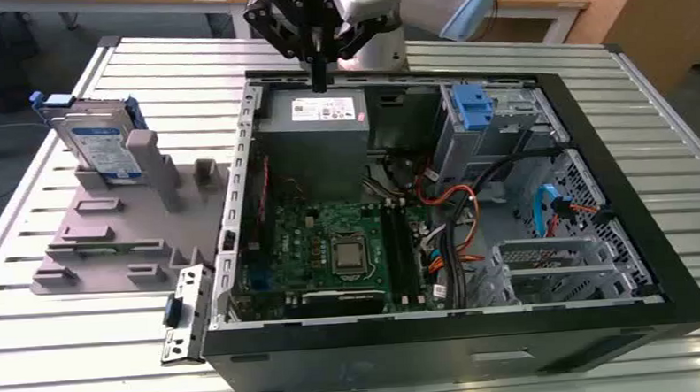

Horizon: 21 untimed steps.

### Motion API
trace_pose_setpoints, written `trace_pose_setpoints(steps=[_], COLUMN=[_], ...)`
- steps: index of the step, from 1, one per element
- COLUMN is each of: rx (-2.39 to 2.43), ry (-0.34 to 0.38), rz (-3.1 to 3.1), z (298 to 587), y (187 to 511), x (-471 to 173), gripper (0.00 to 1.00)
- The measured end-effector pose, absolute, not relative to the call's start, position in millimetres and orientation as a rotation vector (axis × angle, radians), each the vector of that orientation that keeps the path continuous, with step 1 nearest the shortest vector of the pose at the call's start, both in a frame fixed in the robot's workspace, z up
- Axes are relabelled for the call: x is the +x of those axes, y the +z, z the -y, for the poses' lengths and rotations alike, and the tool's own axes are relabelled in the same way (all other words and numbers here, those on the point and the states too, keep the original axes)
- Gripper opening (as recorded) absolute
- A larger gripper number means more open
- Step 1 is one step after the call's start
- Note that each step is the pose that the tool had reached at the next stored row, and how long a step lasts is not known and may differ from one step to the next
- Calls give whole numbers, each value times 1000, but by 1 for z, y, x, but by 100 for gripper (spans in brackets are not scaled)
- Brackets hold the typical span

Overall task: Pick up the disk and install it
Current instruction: 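Reach for the disk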

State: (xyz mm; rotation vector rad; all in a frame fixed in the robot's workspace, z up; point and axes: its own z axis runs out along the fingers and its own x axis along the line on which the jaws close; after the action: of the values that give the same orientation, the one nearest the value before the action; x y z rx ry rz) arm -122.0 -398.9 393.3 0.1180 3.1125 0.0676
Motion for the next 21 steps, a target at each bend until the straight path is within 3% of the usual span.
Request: trace_pose_setpoints(steps=[21], rx=[118], ry=[68], rz=[-3112], z=[399], y=[393], x=[-127], gripper=[11])
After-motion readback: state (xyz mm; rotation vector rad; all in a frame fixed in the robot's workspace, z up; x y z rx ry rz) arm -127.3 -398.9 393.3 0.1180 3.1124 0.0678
